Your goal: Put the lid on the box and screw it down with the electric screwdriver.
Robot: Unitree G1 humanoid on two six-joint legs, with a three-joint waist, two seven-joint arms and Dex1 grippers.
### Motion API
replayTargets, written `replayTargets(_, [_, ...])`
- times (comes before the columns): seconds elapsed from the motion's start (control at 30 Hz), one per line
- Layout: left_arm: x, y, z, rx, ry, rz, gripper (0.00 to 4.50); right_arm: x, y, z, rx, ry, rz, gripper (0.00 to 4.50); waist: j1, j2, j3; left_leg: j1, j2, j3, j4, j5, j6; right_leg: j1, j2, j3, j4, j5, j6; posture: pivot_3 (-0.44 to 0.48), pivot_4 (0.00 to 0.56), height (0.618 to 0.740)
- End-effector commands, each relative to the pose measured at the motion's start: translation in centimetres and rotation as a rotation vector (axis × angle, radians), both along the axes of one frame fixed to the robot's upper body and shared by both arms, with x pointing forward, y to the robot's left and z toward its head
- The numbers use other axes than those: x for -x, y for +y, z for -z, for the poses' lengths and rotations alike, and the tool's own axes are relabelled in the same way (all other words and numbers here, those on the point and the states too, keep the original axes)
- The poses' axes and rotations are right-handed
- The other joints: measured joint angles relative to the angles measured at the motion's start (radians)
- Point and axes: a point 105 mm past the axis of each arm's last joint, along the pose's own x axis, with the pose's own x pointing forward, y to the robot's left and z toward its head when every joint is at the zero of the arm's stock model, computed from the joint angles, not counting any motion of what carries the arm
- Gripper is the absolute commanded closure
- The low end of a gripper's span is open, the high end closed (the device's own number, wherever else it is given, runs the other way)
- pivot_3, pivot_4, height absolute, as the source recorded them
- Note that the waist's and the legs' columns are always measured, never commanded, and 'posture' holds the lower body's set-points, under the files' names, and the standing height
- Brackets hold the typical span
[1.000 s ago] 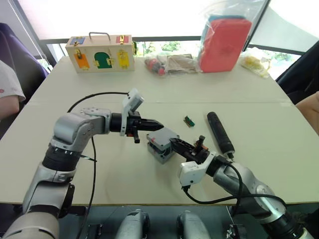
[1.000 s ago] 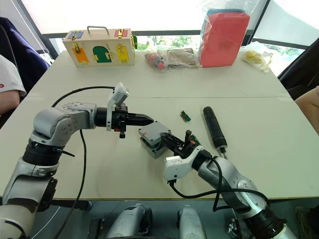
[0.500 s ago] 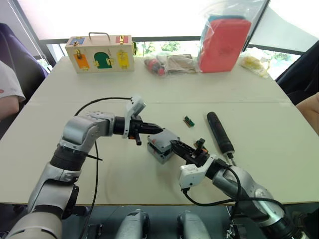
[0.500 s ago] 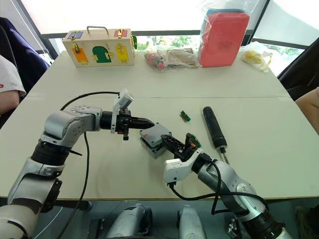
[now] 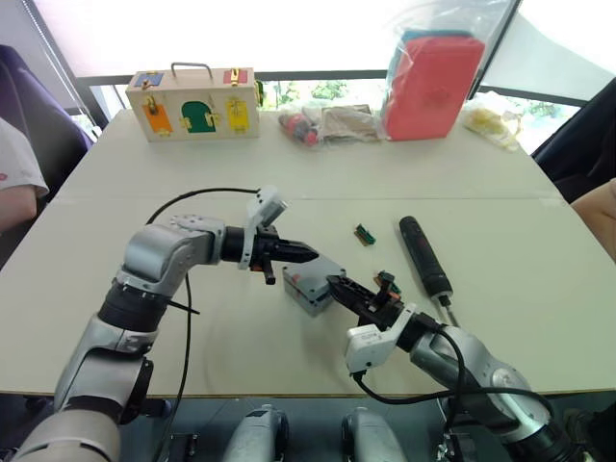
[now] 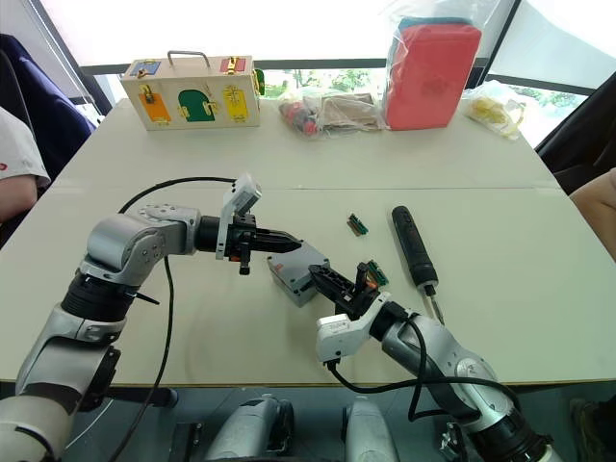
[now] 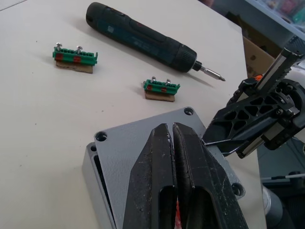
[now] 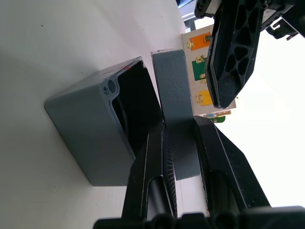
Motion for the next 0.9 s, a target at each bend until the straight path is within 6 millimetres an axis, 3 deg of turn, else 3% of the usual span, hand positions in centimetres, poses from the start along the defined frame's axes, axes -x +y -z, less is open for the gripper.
replayTargets(0.03, [0.2,-0.3,0.6,-0.055,-0.061,0.020,4.39,-0.1,-0.1,1.0,0.037,0.027,-0.002,4.35,0.000,0.000,0.000,0.000,0.000,0.000,0.000,0.000,0.000,0.000,0.000,0.000,0.000,0.000,0.000,0.000,0.150,0.740])
replayTargets(0.17, [-0.1,-0.2,2.4,-0.137,-0.092,0.013,4.39,-0.2,-0.1,1.4,0.044,0.038,-0.002,4.35,0.001,0.000,-0.001,0.002,0.000,0.000,0.000,0.000,0.000,0.002,0.000,0.000,0.000,0.000,0.000,0.000,0.150,0.740])
replayTargets(0.37, [0.1,0.1,4.8,-0.236,-0.130,0.034,4.39,-0.1,-0.2,2.0,0.055,0.057,-0.005,4.35,0.001,0.000,-0.002,0.016,0.000,0.000,-0.002,-0.003,0.004,0.016,0.000,0.000,-0.002,-0.002,-0.001,0.000,0.150,0.740])
replayTargets(0.43, [0.3,0.1,5.4,-0.250,-0.127,0.036,4.50,-0.1,-0.4,2.2,0.048,0.073,0.007,3.35,0.001,0.000,-0.004,0.017,0.000,0.000,-0.002,-0.005,0.008,0.017,0.000,0.000,-0.002,-0.002,-0.001,0.000,0.150,0.740])
replayTargets(0.47, [0.3,0.2,5.7,-0.259,-0.125,0.034,4.50,-0.2,-0.5,2.3,0.045,0.084,0.014,3.20,0.002,0.000,-0.004,0.017,0.000,0.000,-0.002,-0.005,0.008,0.017,0.000,0.000,-0.002,-0.002,-0.001,0.000,0.150,0.740])
replayTargets(0.6, [0.3,0.4,7.0,-0.300,-0.120,0.027,4.50,-0.1,-0.6,2.2,0.038,0.084,0.018,1.75,0.001,-0.002,-0.014,0.017,0.000,0.000,-0.002,-0.005,0.008,0.017,-0.001,0.000,-0.002,-0.002,-0.001,0.000,0.150,0.740])
replayTargets(0.9, [-0.1,0.8,8.8,-0.347,-0.116,-0.003,4.50,0.2,-1.1,1.1,0.014,0.069,0.014,1.75,0.009,-0.004,-0.025,0.018,0.000,0.000,-0.002,-0.006,0.009,0.018,-0.001,0.000,-0.002,-0.004,-0.003,0.000,0.150,0.740])
